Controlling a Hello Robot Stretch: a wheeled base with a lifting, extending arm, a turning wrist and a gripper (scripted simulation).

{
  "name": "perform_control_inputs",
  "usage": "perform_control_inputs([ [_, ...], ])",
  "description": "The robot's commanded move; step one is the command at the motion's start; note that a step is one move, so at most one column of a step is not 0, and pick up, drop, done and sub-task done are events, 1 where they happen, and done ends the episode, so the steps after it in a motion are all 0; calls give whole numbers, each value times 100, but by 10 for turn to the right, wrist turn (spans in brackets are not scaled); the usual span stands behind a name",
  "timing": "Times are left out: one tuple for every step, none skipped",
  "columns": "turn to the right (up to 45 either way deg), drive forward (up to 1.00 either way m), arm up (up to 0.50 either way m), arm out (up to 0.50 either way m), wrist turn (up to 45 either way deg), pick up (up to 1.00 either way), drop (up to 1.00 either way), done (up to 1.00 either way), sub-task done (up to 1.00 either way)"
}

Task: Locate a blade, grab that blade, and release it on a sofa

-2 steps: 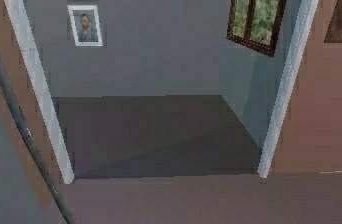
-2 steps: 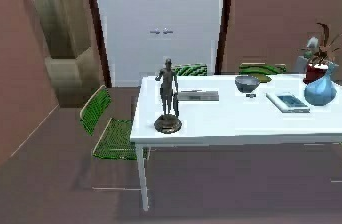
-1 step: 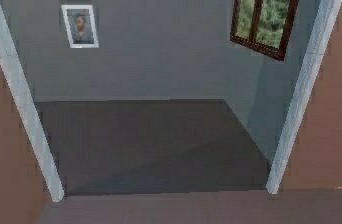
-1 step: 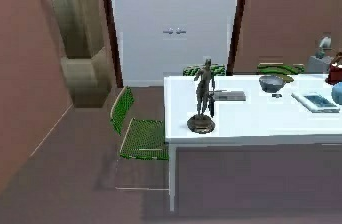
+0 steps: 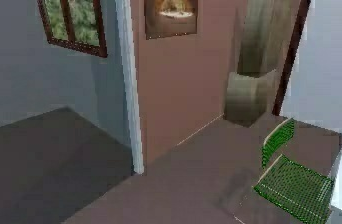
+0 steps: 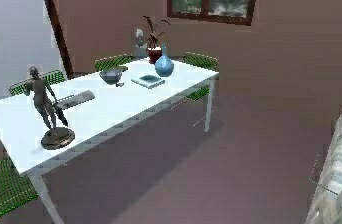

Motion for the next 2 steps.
perform_control_inputs([
  [420, 0, 0, 0, 0, 0, 0, 0, 0],
  [0, 35, 0, 0, 0, 0, 0, 0, 0],
])
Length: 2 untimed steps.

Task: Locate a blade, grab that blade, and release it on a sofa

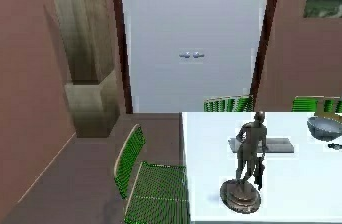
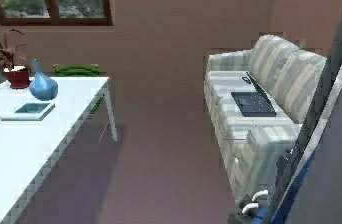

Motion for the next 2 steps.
perform_control_inputs([
  [-450, 0, 0, 0, 0, 0, 0, 0, 0],
  [-450, 0, 0, 0, 0, 0, 0, 0, 0],
])
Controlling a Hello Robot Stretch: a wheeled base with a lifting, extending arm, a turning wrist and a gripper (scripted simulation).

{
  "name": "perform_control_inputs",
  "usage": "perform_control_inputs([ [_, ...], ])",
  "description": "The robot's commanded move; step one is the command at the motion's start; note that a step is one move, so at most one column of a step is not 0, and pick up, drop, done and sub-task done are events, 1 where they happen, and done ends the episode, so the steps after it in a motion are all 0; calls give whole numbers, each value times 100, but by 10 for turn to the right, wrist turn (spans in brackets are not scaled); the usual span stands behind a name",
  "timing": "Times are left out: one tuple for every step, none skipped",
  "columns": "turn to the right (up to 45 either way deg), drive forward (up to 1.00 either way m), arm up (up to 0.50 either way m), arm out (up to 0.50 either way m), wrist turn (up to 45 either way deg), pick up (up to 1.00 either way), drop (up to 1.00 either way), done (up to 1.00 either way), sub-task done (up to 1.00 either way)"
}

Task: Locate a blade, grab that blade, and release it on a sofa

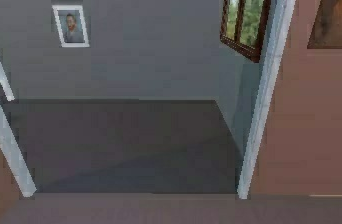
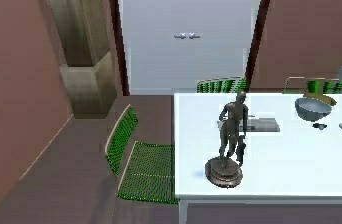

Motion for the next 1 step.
perform_control_inputs([
  [-60, 0, 0, 0, 0, 0, 0, 0, 0],
])
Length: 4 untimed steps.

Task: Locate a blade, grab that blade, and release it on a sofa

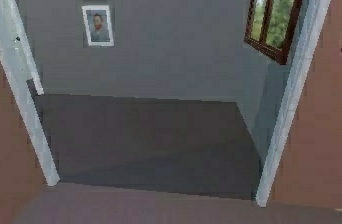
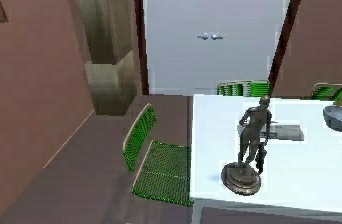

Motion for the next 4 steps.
perform_control_inputs([
  [0, 25, 0, 0, 0, 0, 0, 0, 0],
  [-210, 0, 0, 0, 0, 0, 0, 0, 0],
  [0, 100, 0, 0, 0, 0, 0, 0, 0],
  [-30, 0, 0, 0, 0, 0, 0, 0, 0],
])
